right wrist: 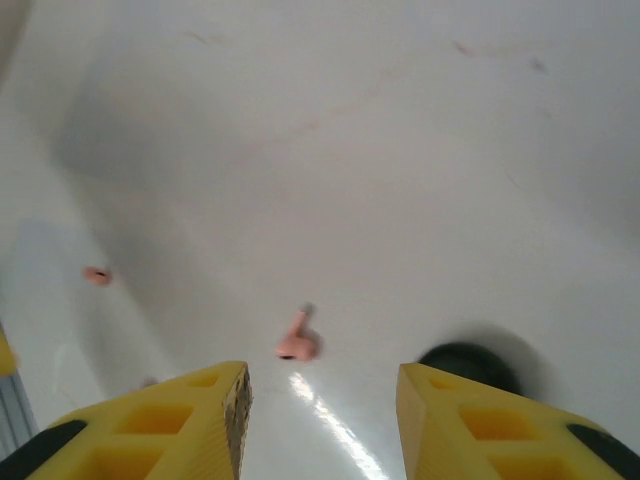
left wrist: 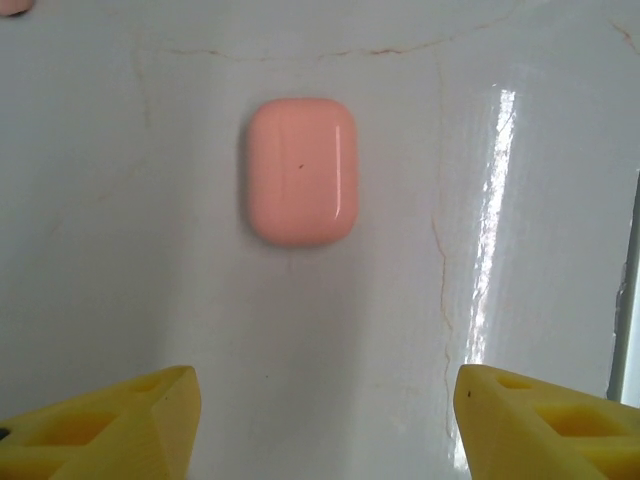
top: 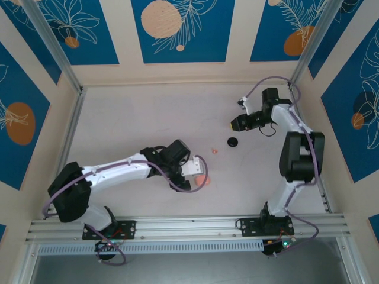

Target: Insert the wireless bluetooth earbuds into the charging case

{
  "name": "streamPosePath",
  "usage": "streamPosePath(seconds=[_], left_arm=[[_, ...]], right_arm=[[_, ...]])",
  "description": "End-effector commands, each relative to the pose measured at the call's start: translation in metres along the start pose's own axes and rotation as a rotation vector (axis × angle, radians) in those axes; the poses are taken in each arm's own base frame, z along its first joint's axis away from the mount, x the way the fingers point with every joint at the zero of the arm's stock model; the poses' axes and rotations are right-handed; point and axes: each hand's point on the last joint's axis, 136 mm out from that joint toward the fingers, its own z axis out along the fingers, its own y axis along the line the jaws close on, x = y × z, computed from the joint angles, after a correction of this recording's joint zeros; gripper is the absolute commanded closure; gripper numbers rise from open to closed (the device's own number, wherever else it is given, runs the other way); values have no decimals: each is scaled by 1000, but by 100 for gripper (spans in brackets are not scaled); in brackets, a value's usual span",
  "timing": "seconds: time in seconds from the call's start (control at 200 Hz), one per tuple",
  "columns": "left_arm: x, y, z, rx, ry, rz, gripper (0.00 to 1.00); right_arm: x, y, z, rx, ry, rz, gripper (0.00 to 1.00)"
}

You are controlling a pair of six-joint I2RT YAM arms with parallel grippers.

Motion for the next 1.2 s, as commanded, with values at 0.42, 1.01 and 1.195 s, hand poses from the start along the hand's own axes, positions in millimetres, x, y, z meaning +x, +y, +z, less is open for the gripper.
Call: streamPosePath(seconds=[0.42,1.01,1.195], left_arm=[[-21,-10,56,57,84,127,30],[-24,3,90,50,154,111,37],[-17,5,97,44,188,108,45]], right_arm=[[26,55,-50,-41,-293,148,53],[39,80,-62,-73,-332,108,51],[36,85,-66,-79,-344,101,53]])
